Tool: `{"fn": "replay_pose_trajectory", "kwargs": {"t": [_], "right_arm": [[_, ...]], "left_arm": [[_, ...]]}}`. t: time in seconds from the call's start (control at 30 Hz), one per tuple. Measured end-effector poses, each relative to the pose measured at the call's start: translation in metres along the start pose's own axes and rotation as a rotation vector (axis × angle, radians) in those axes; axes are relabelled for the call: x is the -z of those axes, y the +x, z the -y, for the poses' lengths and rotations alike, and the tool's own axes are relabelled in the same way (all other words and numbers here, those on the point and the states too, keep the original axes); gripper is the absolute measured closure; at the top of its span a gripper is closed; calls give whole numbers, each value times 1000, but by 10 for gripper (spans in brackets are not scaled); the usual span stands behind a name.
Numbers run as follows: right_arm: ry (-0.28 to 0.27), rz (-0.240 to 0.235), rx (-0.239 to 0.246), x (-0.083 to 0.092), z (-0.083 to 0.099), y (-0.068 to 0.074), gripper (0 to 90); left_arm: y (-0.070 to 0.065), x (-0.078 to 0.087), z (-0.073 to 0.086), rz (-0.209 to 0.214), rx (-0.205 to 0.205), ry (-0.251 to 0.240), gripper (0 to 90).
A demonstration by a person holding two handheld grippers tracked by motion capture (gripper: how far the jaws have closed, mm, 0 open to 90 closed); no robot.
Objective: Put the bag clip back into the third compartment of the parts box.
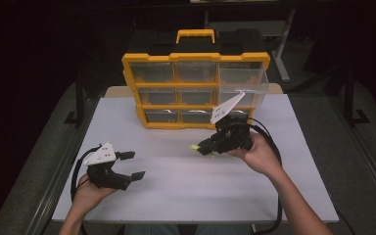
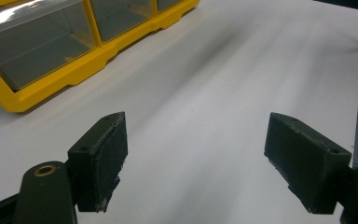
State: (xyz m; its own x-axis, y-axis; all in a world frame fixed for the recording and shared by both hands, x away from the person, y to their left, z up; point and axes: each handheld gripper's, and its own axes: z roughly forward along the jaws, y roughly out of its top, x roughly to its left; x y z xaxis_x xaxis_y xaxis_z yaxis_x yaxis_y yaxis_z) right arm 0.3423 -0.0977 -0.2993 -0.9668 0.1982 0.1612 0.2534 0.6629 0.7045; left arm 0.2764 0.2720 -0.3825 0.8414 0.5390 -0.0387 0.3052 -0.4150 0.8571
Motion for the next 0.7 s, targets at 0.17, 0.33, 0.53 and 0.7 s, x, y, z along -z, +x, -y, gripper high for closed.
{"fn": "replay_pose_trajectory", "kwargs": {"t": [0.17, 0.33, 0.53, 0.7], "right_arm": [[-6, -6, 4, 8, -7, 0, 771], [-5, -12, -1, 15, -14, 1, 772], [-10, 1, 32, 24, -26, 3, 772], [-8, 6, 33, 33, -35, 6, 772]], "left_arm": [[0, 0, 0, 0, -3, 2, 213], [0, 0, 0, 2, 3, -2, 213], [0, 1, 0, 1, 5, 2, 213], [1, 1, 0, 1, 0, 4, 214]]}}
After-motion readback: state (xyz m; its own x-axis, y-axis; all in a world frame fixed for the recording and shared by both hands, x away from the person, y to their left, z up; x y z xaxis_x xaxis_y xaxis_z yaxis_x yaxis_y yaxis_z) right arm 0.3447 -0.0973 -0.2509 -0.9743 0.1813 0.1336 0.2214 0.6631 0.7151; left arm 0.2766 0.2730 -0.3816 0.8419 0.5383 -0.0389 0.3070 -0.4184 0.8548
